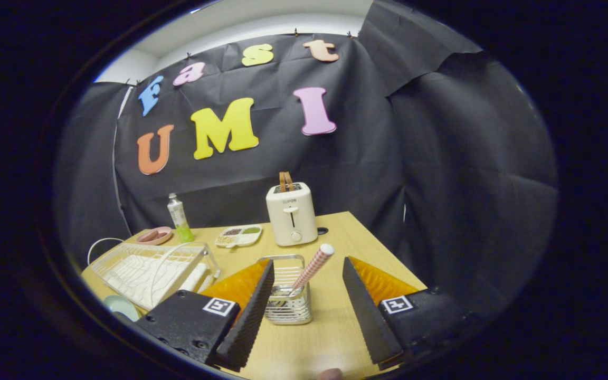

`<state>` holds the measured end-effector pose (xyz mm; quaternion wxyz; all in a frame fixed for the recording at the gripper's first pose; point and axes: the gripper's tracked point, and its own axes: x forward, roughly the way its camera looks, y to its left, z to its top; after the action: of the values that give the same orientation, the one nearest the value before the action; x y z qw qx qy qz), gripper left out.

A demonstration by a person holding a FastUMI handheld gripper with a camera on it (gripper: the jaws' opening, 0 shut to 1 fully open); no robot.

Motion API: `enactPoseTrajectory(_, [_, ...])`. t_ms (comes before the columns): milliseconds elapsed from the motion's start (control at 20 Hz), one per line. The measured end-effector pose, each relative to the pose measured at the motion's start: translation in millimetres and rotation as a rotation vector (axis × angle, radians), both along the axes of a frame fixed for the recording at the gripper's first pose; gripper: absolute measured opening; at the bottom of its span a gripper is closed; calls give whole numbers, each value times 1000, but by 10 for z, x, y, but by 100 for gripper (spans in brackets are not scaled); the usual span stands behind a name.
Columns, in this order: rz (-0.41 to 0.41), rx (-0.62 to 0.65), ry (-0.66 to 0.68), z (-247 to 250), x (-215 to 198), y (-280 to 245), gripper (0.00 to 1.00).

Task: Take the plate from the dish rack, then take the spoon from the basket and place it into the plate.

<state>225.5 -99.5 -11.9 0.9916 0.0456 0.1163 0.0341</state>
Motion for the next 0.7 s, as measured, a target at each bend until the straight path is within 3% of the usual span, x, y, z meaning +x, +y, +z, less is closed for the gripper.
enactPoseTrajectory(100, [8,24,21,-54,84,17,83])
enactPoseTrajectory(200, [30,56,39,-93,147,71,73])
enactPoseTrajectory(450, [48,92,57,-34,139,190,31])
enactPoseTrajectory(700, [70,111,82,40,66,349,12])
